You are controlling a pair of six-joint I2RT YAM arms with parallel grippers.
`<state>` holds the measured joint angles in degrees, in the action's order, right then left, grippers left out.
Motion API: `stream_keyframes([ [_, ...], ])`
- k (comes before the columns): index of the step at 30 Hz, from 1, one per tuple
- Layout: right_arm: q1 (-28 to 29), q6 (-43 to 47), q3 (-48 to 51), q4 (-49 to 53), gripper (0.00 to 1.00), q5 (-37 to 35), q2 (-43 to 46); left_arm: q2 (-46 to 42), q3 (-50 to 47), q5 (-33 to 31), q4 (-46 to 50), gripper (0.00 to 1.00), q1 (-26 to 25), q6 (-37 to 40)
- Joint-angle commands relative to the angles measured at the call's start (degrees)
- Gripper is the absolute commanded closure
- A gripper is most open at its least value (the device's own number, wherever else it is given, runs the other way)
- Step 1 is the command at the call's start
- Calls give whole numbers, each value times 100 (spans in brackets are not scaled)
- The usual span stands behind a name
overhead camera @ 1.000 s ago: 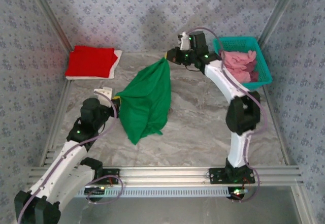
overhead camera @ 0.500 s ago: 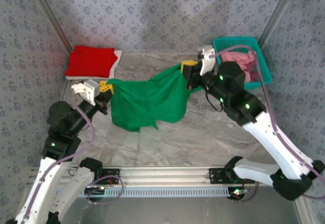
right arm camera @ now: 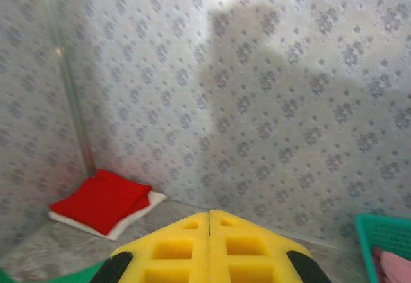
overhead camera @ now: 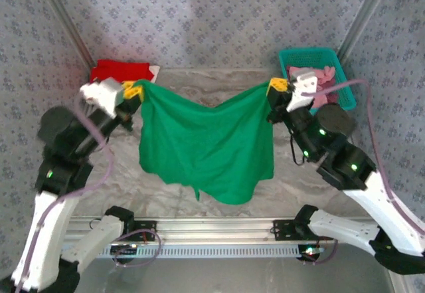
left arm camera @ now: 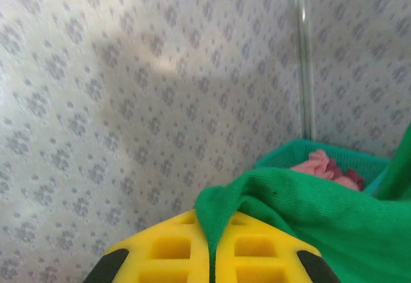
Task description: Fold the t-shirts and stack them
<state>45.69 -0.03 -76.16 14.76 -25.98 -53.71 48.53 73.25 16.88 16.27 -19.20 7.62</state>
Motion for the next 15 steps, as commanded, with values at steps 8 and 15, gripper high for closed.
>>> stream_keyframes([
  [8,-2478,-793,-1210,-617,100,1584,-2542,3687,1487,657,-520,100,1011,74],
  [15,-2757,-1239,-1052,-412,45,2043,-3427,4447,1335,750,-439,35,1034,-49],
])
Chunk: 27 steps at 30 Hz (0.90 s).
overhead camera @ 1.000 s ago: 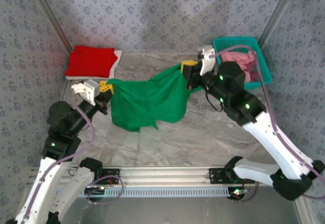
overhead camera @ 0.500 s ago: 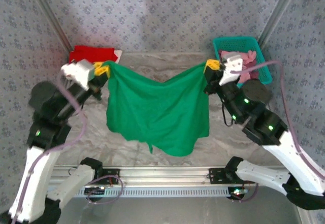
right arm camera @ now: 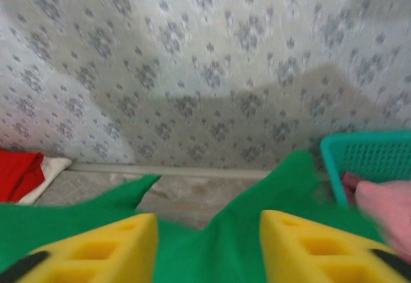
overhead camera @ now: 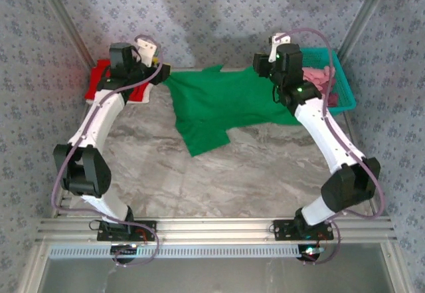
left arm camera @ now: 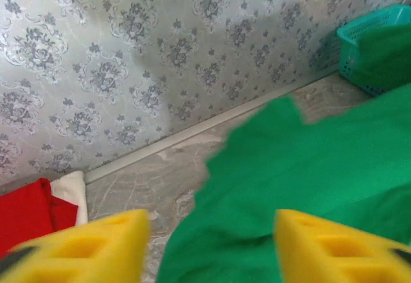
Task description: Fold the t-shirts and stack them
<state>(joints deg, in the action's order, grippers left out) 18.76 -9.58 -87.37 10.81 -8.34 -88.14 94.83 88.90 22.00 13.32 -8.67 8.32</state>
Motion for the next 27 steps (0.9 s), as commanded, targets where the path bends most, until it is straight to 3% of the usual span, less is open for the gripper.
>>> stream_keyframes([
  [1,-75,-329,375,-38,41,280,122,-351,-711,217,-346,29,-25,-309],
  [3,-110,-437,1017,-47,36,247,421,-788,-1780,-22,-803,18,-80,-708],
  [8,-212,-557,2844,-127,34,164,1420,-1826,-4139,-372,-1382,13,-284,-1098],
  [12,-469,-694,3174,-128,32,412,1293,-1668,-4131,28,-1151,11,-398,-1200],
  [15,-782,-977,2911,104,31,983,661,-1079,-3838,-19,-973,12,-906,-1104],
  [19,-926,-1467,2957,-333,31,1347,419,-386,-3738,-229,-1184,12,-1546,-1378],
  [22,-883,-1654,2953,-599,31,1512,339,-107,-3750,-638,-1698,18,-1890,-1362],
  [25,-870,-1695,2815,-566,31,1689,231,211,-3512,-619,-2189,37,-1888,-1592],
  [26,-860,-1694,2797,-568,31,1716,225,357,-3420,-704,-2328,46,-1885,-1709],
  [27,-865,-1687,2787,-559,31,1720,219,523,-3293,-812,-2371,63,-1868,-1855],
])
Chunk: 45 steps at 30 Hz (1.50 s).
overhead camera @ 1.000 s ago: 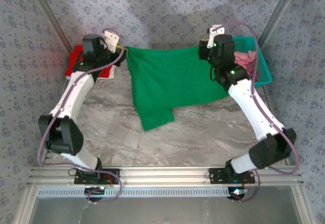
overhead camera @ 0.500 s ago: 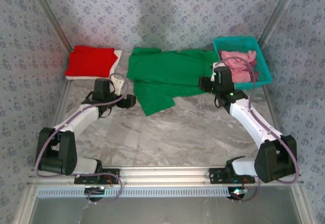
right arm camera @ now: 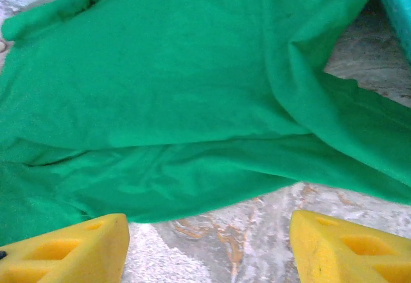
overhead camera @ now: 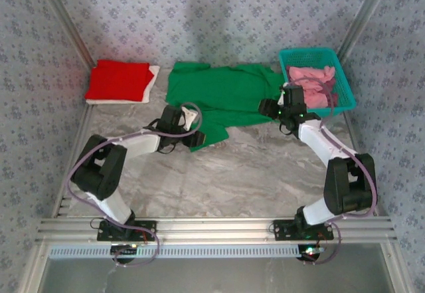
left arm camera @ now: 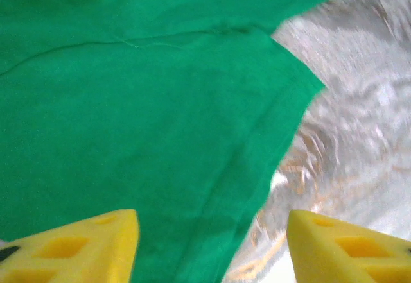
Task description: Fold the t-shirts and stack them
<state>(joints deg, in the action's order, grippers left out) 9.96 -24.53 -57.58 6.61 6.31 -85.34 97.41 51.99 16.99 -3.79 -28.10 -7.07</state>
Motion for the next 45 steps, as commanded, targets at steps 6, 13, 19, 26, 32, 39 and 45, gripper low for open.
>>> stream_keyframes([
  [6,-131,-384,-82,-92,31,103,177,1127,784,-669,-267,100,116,-1886],
  [13,-204,-393,-237,134,30,-61,485,862,-466,-597,-692,100,112,-3270],
  [19,-373,-520,-275,314,28,-185,708,-752,-1946,-983,-64,100,210,-3602],
  [26,-504,-556,-113,560,28,15,701,-3603,-2853,-1242,2326,100,952,-3215],
  [32,-261,-396,-179,875,28,-26,392,-4495,-2569,-1032,2316,100,1140,-3107],
  [39,-27,-203,-815,1449,74,-182,-805,-2171,-882,-412,1264,100,466,-2388],
  [45,-21,-408,-1292,1298,86,-271,-1669,-839,-905,-311,-117,100,6,-2949],
])
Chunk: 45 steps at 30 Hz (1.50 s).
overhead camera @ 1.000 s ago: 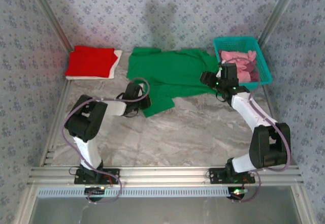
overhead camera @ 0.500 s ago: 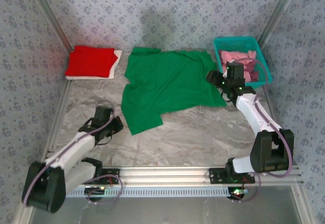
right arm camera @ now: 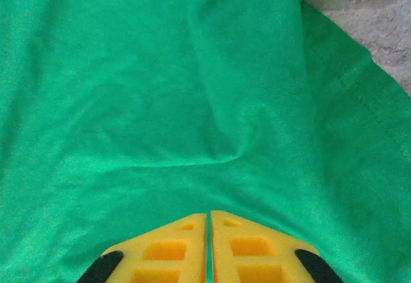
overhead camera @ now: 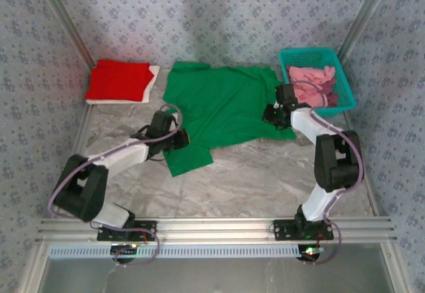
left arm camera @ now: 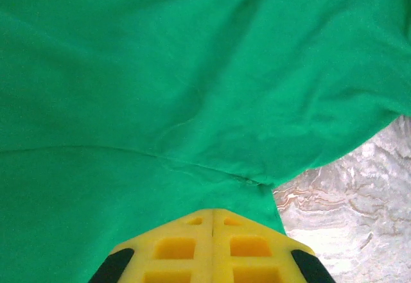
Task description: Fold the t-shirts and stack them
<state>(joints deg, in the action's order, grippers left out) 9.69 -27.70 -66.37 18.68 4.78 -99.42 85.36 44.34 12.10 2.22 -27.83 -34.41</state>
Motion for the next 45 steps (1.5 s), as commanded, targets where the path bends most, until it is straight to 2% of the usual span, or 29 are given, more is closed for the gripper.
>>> stream_keyframes([
  [1,2,-125,-478,36,85,-32,-373,508,-250,206,-948,100,-31,-347],
  [7,-2,-184,-587,-131,83,552,-409,728,-1183,148,-1692,100,-95,-1013],
  [8,-10,-208,-553,-117,80,558,-301,617,-1412,110,-1749,100,-99,-1116],
  [10,-24,-224,-366,-144,65,530,52,224,-1994,-3,-1672,100,-95,-1347],
  [11,-36,-231,-266,-160,61,508,228,-16,-2251,-65,-1548,100,-98,-1420],
  [13,-52,-243,73,-183,52,474,658,-708,-2801,-213,-1021,100,-94,-1554],
  [17,-96,-218,329,-1,44,480,1167,-2515,-3537,-540,779,100,-98,-1866],
  [20,-84,-109,372,248,42,292,1275,-4290,-3880,-337,1960,100,-139,-2491],
  [23,-94,-59,226,491,42,93,1135,-6182,-3720,-742,3488,100,-123,-2688],
  [25,-20,-45,114,407,45,66,984,-7090,-3714,-1007,3637,100,-78,-2859],
  [27,146,-25,-138,471,45,33,721,-7299,-3799,-952,3257,100,79,-2982],
  [29,312,74,-523,612,45,11,416,-6711,-3706,-594,2629,100,351,-2805],
  [30,365,96,-649,670,45,-2,261,-6098,-3443,-463,2493,100,455,-2519],
  [33,475,105,-939,677,46,-8,-88,-4031,-1902,-512,2843,100,457,-1094],
  [34,509,109,-1029,648,46,-30,-189,-3507,-1366,-561,2904,100,441,-734],
  [36,560,115,-1233,605,46,-94,-393,-2821,-797,-655,2414,100,469,-286],
  [39,598,143,-1677,697,55,-197,-818,-1672,8,-344,1488,100,842,112],
  [42,602,214,-1997,751,77,-327,-1216,-393,932,-217,1010,100,962,430],
  [45,512,77,-2153,706,85,-367,-1655,423,1274,-234,335,100,1008,498],
])
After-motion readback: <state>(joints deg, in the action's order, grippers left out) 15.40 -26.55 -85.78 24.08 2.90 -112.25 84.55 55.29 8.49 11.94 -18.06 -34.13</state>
